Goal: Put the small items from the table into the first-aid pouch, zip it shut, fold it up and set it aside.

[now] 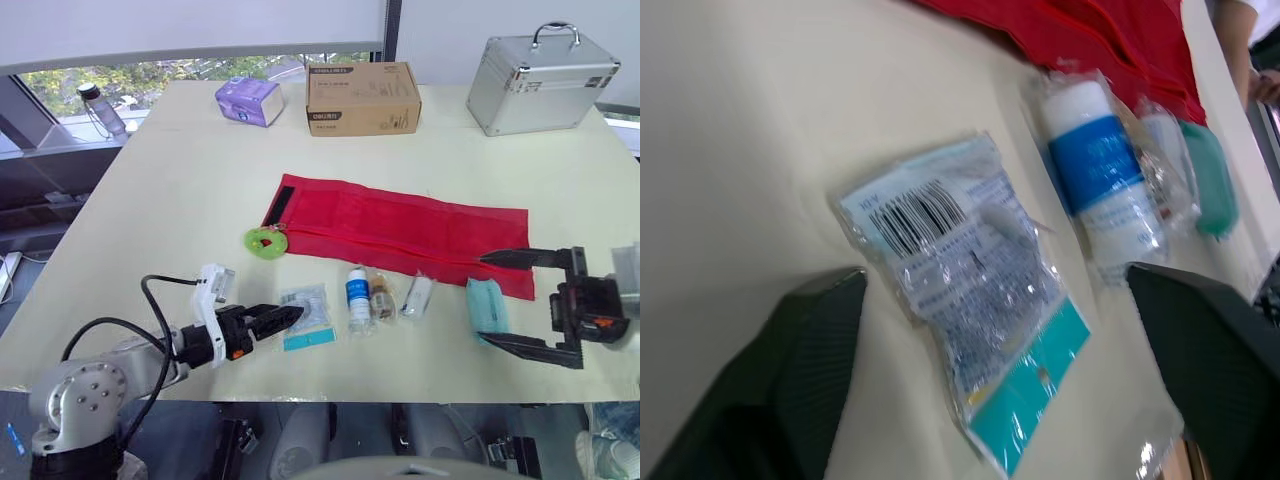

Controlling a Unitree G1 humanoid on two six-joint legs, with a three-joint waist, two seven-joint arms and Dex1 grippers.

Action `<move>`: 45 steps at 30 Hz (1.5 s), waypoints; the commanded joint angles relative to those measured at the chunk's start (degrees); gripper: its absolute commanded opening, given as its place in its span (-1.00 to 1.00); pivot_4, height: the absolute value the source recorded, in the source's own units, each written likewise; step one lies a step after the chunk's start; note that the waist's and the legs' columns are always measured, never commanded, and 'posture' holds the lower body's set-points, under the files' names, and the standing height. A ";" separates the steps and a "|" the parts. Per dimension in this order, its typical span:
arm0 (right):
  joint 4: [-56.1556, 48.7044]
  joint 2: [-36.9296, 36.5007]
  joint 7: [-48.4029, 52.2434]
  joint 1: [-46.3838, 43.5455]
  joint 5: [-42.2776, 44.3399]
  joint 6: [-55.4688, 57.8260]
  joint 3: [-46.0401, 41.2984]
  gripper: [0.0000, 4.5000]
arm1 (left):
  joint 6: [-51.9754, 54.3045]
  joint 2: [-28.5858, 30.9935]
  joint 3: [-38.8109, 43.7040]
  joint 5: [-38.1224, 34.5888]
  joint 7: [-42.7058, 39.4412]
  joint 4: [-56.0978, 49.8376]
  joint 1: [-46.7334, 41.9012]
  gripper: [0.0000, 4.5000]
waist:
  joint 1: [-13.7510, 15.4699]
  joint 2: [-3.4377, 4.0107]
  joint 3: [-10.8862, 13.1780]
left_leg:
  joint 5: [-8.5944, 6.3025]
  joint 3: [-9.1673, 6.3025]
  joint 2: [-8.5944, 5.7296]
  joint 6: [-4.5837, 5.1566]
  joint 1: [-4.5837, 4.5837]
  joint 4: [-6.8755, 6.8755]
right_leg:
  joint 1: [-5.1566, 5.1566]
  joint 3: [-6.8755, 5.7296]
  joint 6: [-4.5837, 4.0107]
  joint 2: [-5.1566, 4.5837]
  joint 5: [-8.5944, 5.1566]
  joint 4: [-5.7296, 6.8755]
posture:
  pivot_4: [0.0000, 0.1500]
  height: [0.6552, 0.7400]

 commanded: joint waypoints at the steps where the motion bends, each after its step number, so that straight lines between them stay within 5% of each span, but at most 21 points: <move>1: -1.92 0.01 -1.25 -0.50 1.14 0.19 -0.32 1.00 | 1.06 -0.63 -1.11 -2.62 1.83 0.40 -0.22 0.14 | -0.04 0.00 0.00 | 0.00 0.00 0.00 0.00 -0.01 0.00 | 0.00 0.00 0.00 0.00 0.00 0.00 | 1.00 1.00; 5: -3.61 1.16 -6.69 -0.93 1.02 2.04 1.63 1.00 | 0.43 -1.91 -1.90 -4.23 3.81 0.64 -0.39 -0.65 | -0.11 -0.03 0.02 | 0.00 -0.01 0.00 0.00 -0.02 0.00 | -0.01 0.00 0.00 0.00 0.00 0.00 | 1.00 1.00; 8: -5.08 1.13 -11.75 -1.50 1.12 5.10 3.58 1.00 | -0.53 -2.68 -1.66 -6.19 4.79 1.02 -0.35 -0.97 | -0.18 -0.03 0.02 | 0.00 -0.02 0.00 0.00 -0.01 0.00 | -0.01 0.00 -0.01 0.01 0.00 0.01 | 1.00 1.00; 13: -8.61 -2.50 -23.45 -4.94 0.05 15.93 7.99 1.00 | -3.57 -2.49 1.18 -14.51 4.98 1.10 -0.87 -0.97 | -0.28 -0.03 0.02 | 0.00 -0.04 0.00 -0.01 -0.04 0.00 | -0.03 -0.02 -0.03 0.00 -0.01 0.00 | 1.00 1.00; 19: -2.80 2.03 -39.83 -17.72 18.72 34.59 17.08 1.00 | -8.18 -0.37 0.16 -16.22 8.91 0.36 -4.73 -0.97 | -0.29 -0.14 -0.02 | 0.00 -0.06 0.02 -0.01 -0.04 0.00 | -0.03 -0.01 -0.25 0.00 -0.13 -0.01 | 1.00 1.00; 27: 13.42 20.40 -61.42 -36.42 29.44 44.04 25.27 1.00 | -14.78 -5.15 -8.32 -7.01 19.54 -1.43 -15.26 -0.97 | -0.39 -0.27 -0.06 | 0.01 -0.08 -0.10 -0.01 -0.12 0.15 | -0.06 0.00 -0.04 -0.02 0.02 0.03 | 1.00 1.00; 43: 21.58 35.14 -77.08 -41.39 29.42 47.47 24.81 1.00 | -18.78 -10.66 -14.12 -0.79 24.26 -2.80 -20.96 -0.97 | -0.70 -0.25 -0.05 | 0.01 -0.10 -0.14 0.00 -0.24 0.22 | -0.25 -0.01 -0.02 0.00 0.01 0.31 | 1.00 1.00; 45: 21.86 35.98 -77.94 -41.45 29.19 47.34 24.62 0.63 | -18.85 -11.01 -14.26 -0.62 24.22 -2.88 -21.03 -1.00 | -0.70 -0.25 -0.05 | 0.01 -0.10 -0.14 0.00 -0.25 0.23 | -0.25 -0.02 -0.02 -0.01 0.01 0.30 | 1.00 1.00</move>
